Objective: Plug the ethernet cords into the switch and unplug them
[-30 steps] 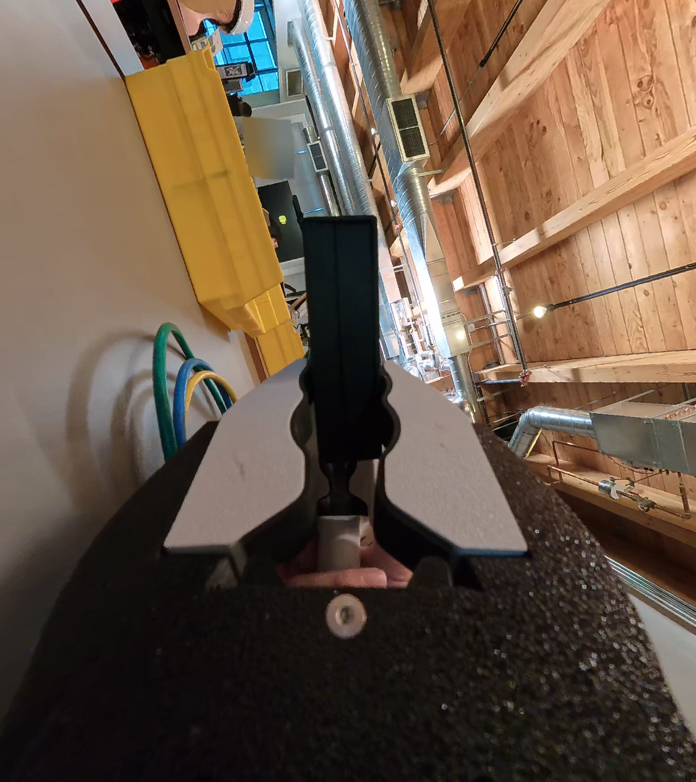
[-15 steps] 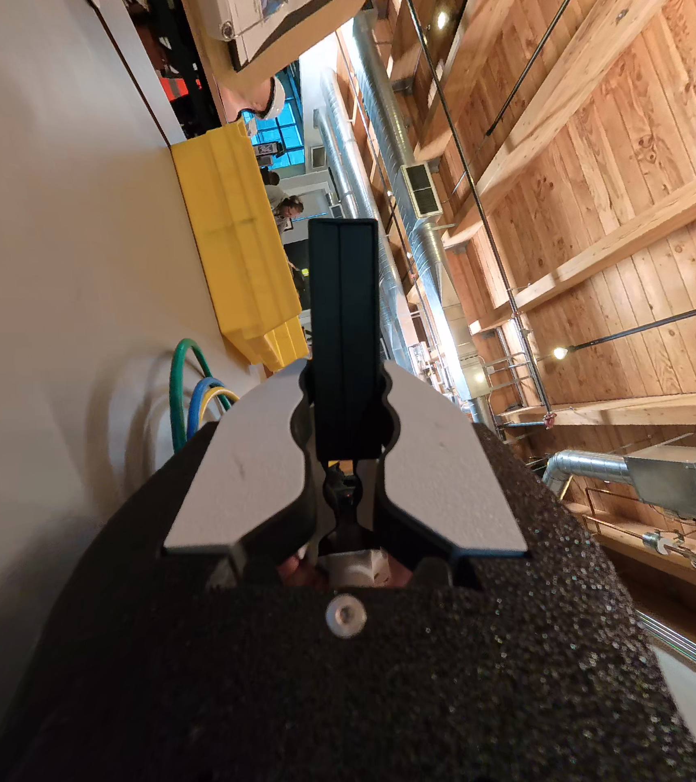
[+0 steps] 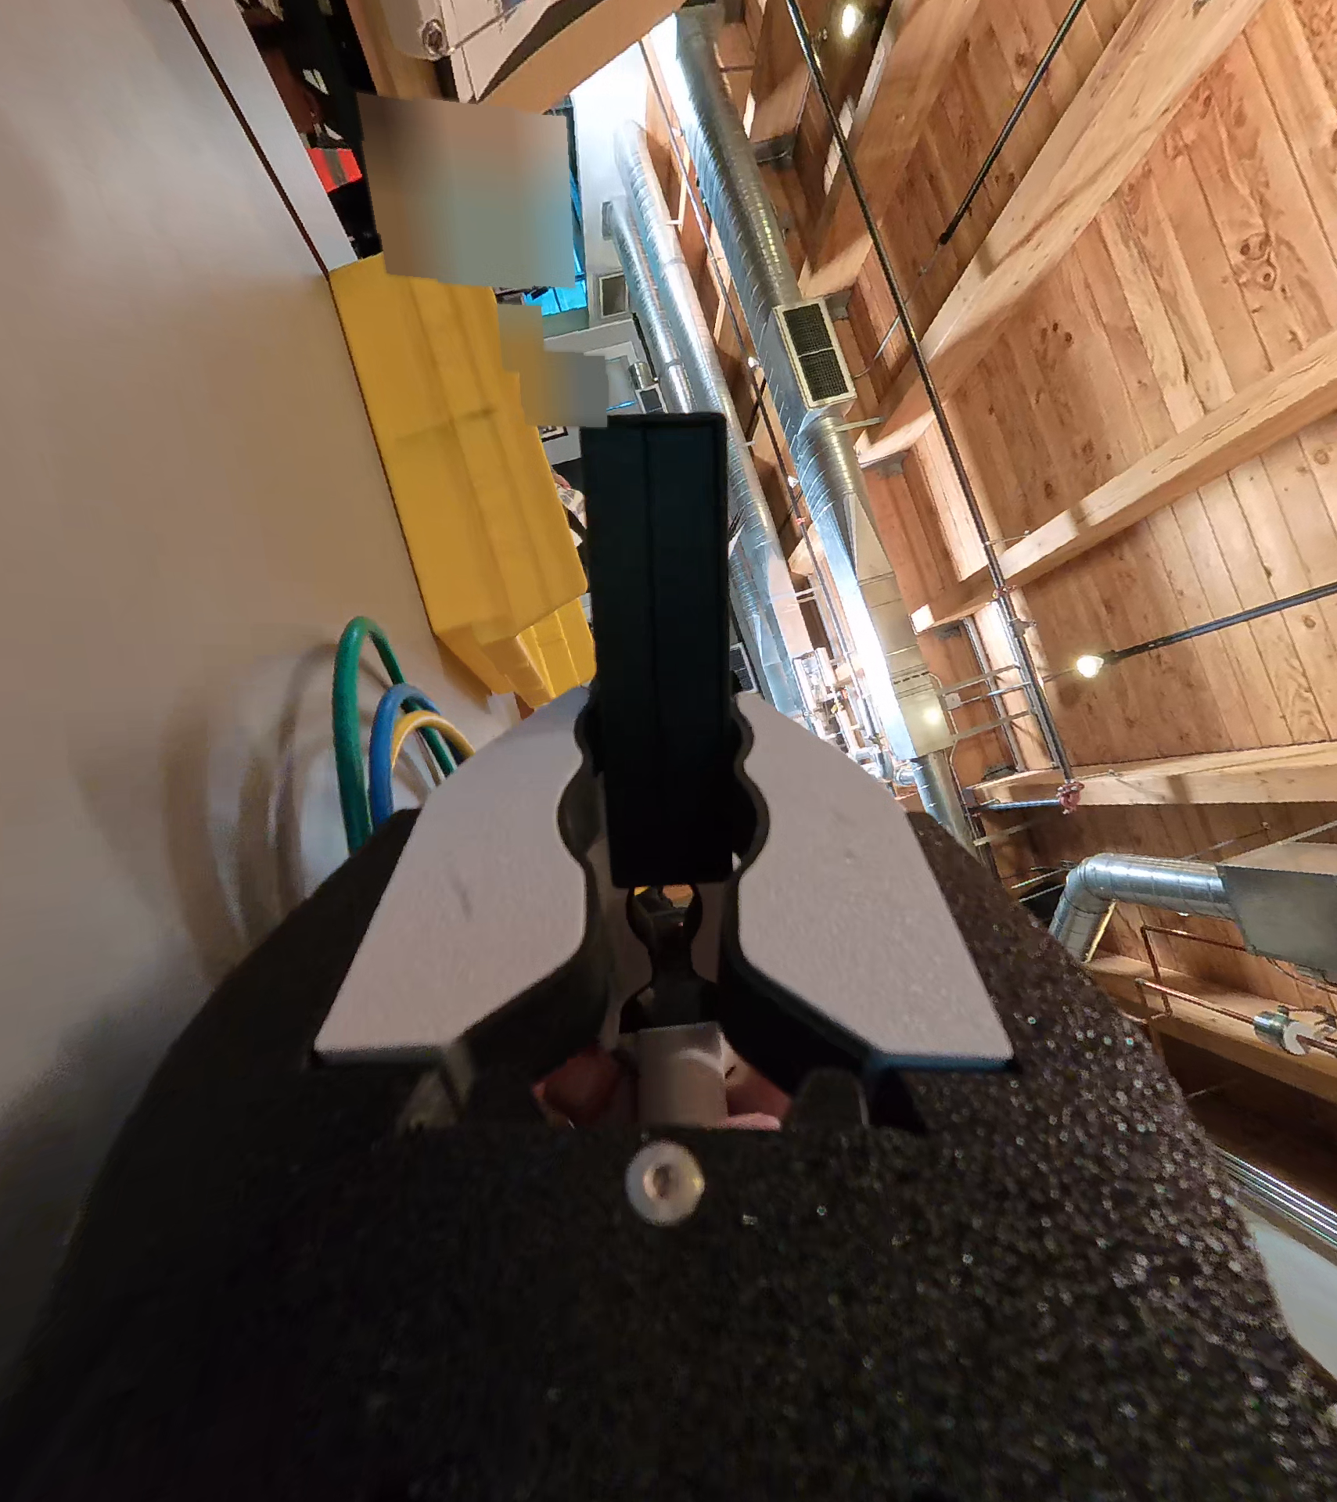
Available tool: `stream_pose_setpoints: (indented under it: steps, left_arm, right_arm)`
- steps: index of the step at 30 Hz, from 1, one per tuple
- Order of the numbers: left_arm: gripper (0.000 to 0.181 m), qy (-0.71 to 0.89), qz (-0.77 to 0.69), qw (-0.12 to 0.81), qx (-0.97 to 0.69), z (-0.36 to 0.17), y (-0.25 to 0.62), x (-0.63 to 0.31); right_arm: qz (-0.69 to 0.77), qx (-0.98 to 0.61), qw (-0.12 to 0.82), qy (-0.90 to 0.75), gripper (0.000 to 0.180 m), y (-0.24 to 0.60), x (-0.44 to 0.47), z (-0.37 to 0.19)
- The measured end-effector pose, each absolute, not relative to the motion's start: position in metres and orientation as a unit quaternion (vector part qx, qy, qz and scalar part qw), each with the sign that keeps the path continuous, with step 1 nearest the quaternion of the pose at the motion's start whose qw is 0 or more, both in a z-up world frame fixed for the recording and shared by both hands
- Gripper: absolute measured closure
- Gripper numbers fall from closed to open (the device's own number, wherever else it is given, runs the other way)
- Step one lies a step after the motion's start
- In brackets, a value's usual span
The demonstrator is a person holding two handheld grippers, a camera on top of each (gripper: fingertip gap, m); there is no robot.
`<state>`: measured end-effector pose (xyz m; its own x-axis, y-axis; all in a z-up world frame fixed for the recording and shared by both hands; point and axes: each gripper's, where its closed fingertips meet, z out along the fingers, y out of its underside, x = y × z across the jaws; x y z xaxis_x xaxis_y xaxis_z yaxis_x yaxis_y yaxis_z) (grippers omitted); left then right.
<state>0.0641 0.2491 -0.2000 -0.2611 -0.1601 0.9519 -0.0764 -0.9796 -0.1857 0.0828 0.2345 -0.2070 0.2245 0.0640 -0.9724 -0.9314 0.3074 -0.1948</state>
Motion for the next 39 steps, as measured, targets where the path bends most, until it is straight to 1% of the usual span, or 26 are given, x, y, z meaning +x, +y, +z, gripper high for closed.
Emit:
stream_pose_setpoints:
  steps: [8,16,21,30,35,39]
  left_arm:
    - [0.153,0.107,-0.789,0.060,-0.602,-0.198,0.251,0.062]
    - [0.153,0.094,-0.805,0.066,-0.583,-0.200,0.252,0.058]
    - [0.153,0.126,-0.798,0.070,-0.586,-0.200,0.247,0.060]
    - [0.153,0.146,-0.789,0.050,-0.595,-0.204,0.248,0.062]
    - [0.154,0.162,-0.779,0.066,-0.602,-0.210,0.253,0.062]
    - [0.154,0.121,-0.801,0.019,-0.586,-0.212,0.254,0.063]
  right_arm:
    - [0.398,-0.460,0.640,0.469,0.166,0.238,0.081,-0.205]
    - [0.394,-0.479,0.648,0.443,0.166,0.241,0.079,-0.205]
    - [0.388,-0.472,0.663,0.432,0.166,0.239,0.082,-0.203]
    - [0.393,-0.475,0.664,0.423,0.167,0.240,0.083,-0.206]
    - [0.380,-0.502,0.661,0.409,0.168,0.244,0.082,-0.213]
    - [0.376,-0.515,0.663,0.391,0.168,0.245,0.082,-0.212]
